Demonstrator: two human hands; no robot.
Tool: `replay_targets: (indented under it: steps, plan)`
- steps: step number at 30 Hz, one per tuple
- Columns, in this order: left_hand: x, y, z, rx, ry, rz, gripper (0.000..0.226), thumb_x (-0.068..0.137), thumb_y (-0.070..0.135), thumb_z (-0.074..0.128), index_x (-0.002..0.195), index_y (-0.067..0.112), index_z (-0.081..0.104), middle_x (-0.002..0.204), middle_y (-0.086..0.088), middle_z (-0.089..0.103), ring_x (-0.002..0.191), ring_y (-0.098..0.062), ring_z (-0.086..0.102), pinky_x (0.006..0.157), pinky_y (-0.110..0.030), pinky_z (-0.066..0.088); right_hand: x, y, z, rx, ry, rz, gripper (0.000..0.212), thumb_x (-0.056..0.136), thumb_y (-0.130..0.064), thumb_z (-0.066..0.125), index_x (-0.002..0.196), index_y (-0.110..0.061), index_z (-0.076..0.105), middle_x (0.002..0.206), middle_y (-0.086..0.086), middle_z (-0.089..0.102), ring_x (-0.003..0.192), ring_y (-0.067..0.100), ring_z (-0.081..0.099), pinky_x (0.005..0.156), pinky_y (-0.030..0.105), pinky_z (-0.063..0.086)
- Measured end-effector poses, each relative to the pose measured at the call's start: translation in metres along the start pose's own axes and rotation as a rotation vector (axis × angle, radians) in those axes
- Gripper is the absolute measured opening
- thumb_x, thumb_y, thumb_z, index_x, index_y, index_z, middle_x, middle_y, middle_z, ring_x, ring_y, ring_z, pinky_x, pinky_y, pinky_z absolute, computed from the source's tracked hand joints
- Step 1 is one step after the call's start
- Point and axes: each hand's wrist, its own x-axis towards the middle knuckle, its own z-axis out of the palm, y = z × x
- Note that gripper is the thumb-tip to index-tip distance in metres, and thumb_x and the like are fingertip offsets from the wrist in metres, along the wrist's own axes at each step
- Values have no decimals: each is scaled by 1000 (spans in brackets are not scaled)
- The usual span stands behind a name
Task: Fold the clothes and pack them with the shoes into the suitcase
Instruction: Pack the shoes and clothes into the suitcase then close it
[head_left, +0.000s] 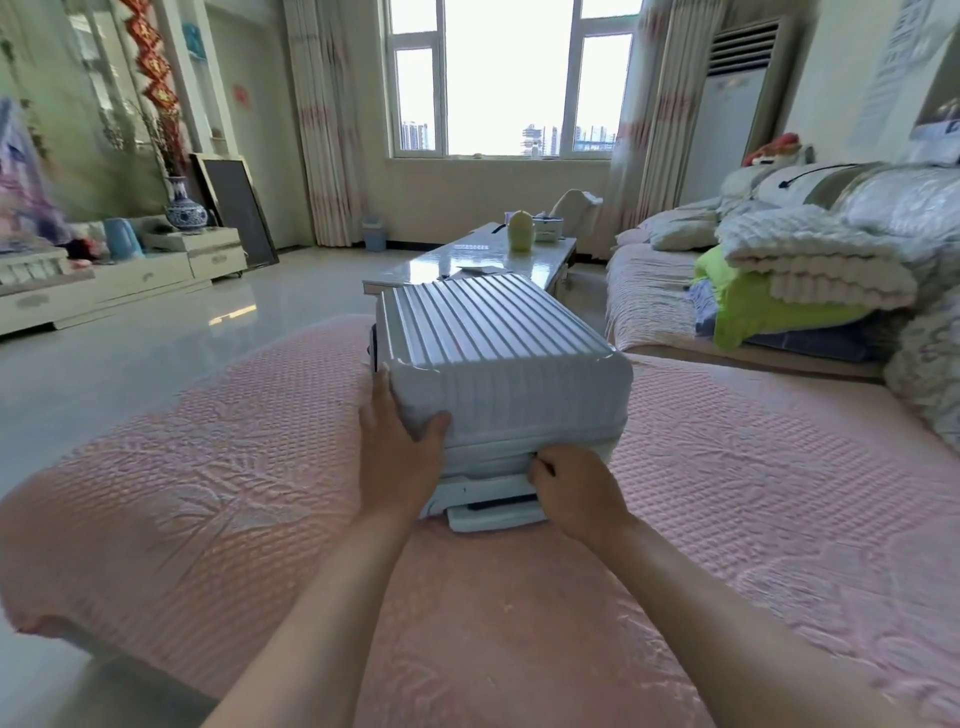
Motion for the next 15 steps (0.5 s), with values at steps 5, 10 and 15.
replay_targets:
  steps: [5, 10, 15]
  plan:
    - [-22, 20, 2, 187, 25, 82, 85, 89, 50, 65, 156, 33, 16, 153, -2, 32, 133, -22, 42, 98, -36, 42, -4, -11, -2, 25, -124, -76, 32, 96, -24, 48, 72, -10, 64, 74, 1, 66, 72, 18, 61, 66, 34, 48]
    - [-47, 38, 23, 228, -47, 514, 50, 95, 32, 64, 143, 21, 53, 134, -15, 61, 111, -28, 66, 87, -37, 57, -14, 38, -61, 118, -71, 204, 28, 91, -18, 52, 69, -11, 68, 63, -2, 69, 60, 11, 62, 57, 28, 46]
    - [-60, 50, 50, 204, -250, 745, 47, 91, 26, 70, 136, 27, 57, 127, -6, 65, 112, -23, 65, 84, -40, 60, -24, 86, -92, 140, 95, 412, 29, 90, -18, 54, 65, -15, 69, 58, 1, 68, 55, 22, 63, 60, 32, 53]
